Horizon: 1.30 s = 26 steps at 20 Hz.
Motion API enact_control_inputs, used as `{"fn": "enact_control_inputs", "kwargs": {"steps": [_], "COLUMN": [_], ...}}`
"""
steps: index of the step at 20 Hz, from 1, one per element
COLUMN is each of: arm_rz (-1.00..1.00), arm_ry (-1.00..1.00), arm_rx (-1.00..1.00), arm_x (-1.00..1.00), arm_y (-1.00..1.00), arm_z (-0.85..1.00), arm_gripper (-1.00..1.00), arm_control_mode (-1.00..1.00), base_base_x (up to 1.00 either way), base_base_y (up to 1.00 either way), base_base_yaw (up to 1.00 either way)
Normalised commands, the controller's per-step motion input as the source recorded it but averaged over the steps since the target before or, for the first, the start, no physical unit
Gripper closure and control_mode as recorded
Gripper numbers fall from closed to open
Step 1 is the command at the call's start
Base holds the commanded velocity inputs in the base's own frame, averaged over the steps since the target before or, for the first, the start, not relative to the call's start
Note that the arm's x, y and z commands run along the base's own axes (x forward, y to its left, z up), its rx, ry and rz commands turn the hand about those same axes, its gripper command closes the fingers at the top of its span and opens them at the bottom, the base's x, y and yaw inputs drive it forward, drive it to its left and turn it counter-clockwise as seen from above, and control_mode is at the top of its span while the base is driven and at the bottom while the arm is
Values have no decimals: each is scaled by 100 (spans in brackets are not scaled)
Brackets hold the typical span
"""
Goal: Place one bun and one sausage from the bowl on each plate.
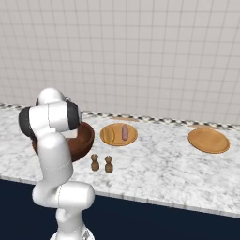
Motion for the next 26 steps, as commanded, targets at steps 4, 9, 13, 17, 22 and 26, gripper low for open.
{"fn": "enact_control_inputs", "kwargs": {"steps": [4,9,13,17,22,26], "arm_rz": [0,0,-2,-8,-15,-23], "arm_ry": [0,-12,-8,0,0,2], "arm_rx": [0,1,1,4,4,0], "arm_x": [-10,-45,-47,-55,-28,-22], "arm_y": [0,-5,-18,-55,-68,-56], "arm_z": [1,83,97,96,80,58], "arm_gripper": [100,100,100,100,100,100], "arm_control_mode": [-100,-100,-100,-100,-100,-100], "base_base_x": [0,0,0,0,0,0], "base_base_y": [0,0,0,0,0,0], "base_base_yaw": [0,0,0,0,0,0]}}
